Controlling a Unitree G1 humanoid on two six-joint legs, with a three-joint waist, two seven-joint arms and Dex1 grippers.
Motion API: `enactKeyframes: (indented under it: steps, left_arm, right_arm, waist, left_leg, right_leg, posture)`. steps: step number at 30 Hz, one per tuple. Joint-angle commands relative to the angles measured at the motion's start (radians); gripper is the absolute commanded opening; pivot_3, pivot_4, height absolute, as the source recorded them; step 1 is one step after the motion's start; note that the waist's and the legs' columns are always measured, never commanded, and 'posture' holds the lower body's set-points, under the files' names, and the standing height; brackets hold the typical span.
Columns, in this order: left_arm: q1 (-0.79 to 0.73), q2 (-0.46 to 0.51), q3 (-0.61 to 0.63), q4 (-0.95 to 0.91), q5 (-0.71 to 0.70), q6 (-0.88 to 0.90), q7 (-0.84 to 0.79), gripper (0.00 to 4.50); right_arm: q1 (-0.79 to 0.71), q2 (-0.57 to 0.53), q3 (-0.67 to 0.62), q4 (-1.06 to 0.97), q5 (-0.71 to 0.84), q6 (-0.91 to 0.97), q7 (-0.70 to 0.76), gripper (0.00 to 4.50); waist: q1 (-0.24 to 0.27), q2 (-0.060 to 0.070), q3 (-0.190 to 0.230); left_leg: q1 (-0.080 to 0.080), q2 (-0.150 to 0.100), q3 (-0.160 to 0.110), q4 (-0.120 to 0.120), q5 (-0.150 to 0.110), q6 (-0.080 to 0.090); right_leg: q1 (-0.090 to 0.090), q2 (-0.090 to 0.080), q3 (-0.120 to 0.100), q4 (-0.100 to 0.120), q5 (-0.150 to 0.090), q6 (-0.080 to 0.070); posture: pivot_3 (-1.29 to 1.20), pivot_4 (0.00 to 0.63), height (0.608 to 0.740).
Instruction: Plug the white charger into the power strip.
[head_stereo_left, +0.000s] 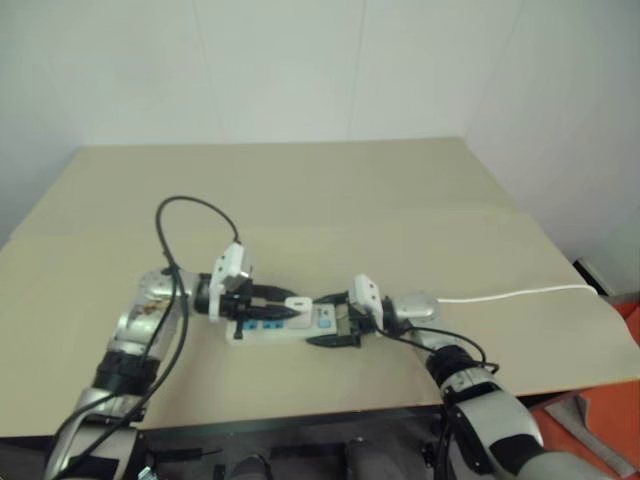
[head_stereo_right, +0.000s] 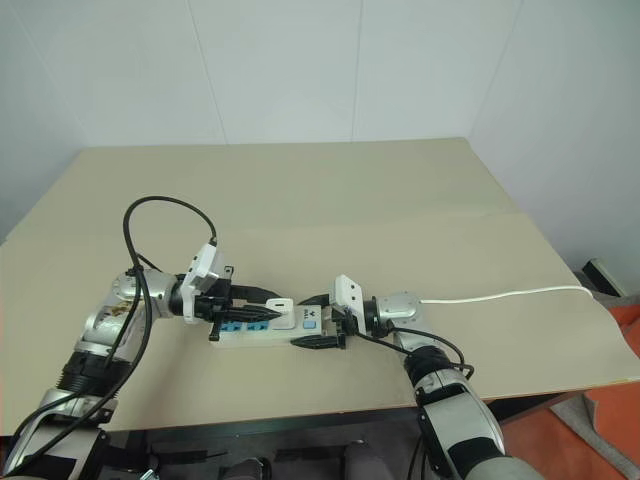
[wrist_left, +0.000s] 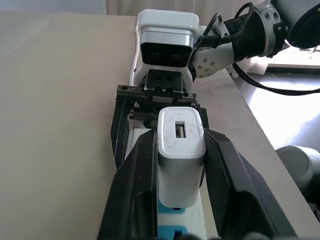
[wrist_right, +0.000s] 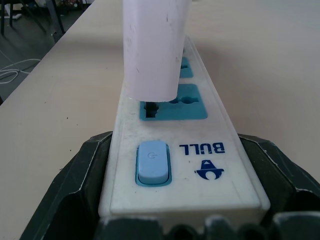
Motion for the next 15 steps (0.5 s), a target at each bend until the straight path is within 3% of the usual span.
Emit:
enactKeyframes:
  steps: [1, 15]
  left_arm:
    - [-0.009, -0.001, 0.003, 0.0, -0.001, -0.021, -0.002, 0.97]
    - [-0.012, -0.012, -0.011, 0.041, 0.021, -0.055, -0.002, 0.97]
  right_arm:
    - [0.025, 0.0, 0.028, 0.01, -0.039, 0.003, -0.008, 3.41]
    - [0.027, -0.004, 0.028, 0.002, -0.038, 0.005, -0.005, 3.41]
  waist:
    - [0.0, 0.0, 0.0]
    - [0.0, 0.0, 0.0]
  left_leg:
    - [0.0, 0.0, 0.0, 0.0, 0.0, 0.0]
    - [0.0, 0.0, 0.0, 0.0, 0.0, 0.0]
  right_leg:
    - [0.0, 0.0, 0.0, 0.0, 0.0, 0.0]
    - [0.0, 0.0, 0.0, 0.0, 0.0, 0.0]
  posture:
    - [0.0, 0.15, 0.74]
    - [0.0, 0.15, 0.74]
